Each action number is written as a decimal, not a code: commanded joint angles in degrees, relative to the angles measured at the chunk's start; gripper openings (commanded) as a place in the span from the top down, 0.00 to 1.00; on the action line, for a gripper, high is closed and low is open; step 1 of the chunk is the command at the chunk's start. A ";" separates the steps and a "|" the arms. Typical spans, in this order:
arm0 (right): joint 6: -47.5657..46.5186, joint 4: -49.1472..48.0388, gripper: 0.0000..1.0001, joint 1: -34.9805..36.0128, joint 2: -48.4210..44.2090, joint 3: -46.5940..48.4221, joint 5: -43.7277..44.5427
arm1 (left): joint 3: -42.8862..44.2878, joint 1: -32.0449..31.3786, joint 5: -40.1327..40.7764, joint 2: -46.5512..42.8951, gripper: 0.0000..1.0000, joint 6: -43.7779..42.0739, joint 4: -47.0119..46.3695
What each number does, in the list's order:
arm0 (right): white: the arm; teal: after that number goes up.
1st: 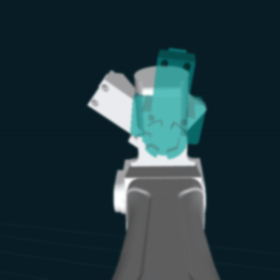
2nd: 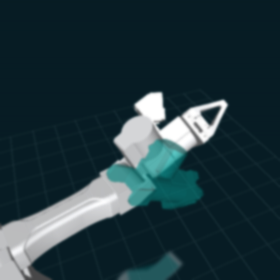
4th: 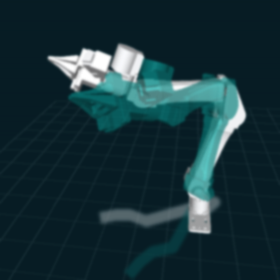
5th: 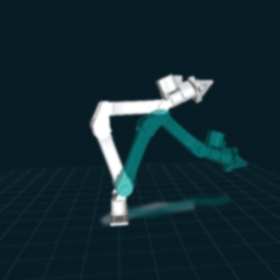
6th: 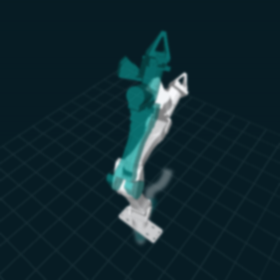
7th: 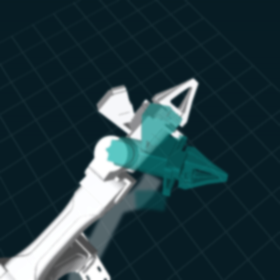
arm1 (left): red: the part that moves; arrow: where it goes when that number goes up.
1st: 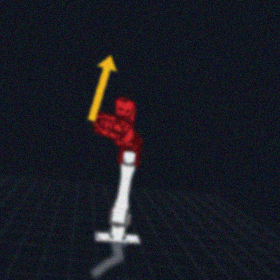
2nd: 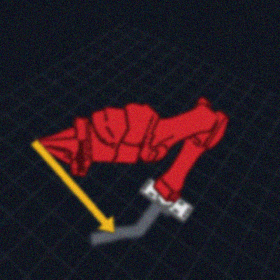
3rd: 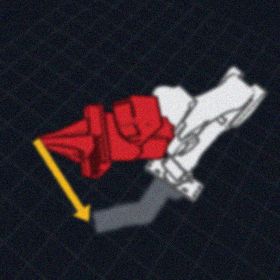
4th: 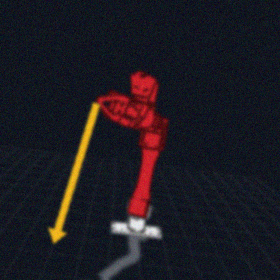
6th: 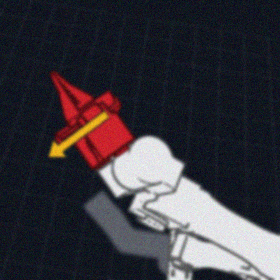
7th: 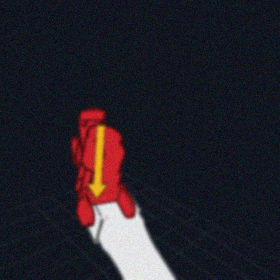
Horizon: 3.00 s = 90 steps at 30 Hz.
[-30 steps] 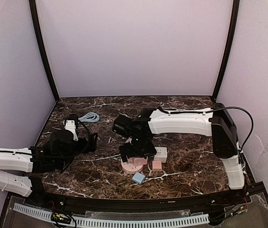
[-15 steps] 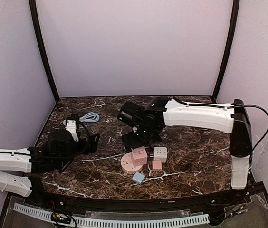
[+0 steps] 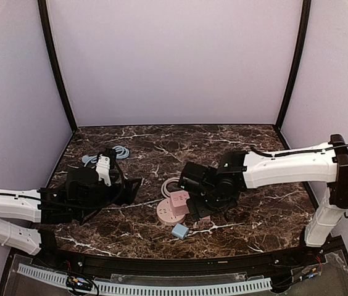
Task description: Insert the plug
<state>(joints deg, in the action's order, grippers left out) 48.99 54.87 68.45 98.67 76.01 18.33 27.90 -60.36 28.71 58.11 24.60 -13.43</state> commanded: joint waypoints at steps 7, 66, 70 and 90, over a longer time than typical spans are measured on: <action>16.48 -10.58 0.11 6.34 -0.86 -10.88 4.39 | 2.35 -2.13 0.49 0.06 0.09 -0.45 3.82; 19.61 -28.06 1.00 7.27 1.21 -23.10 17.84 | 1.90 -2.28 0.79 -0.50 0.09 -0.88 3.57; 16.56 -28.05 1.00 7.59 -3.30 -23.30 18.87 | 2.08 -2.22 -0.55 -0.89 0.09 -0.87 3.55; -20.71 -60.22 1.00 10.79 -36.97 -42.99 25.16 | 4.77 -2.22 -16.34 -0.24 0.09 -3.51 0.32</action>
<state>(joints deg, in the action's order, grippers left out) 42.28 10.66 78.78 68.47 39.07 44.16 29.85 -62.43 15.70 57.65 22.00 -13.23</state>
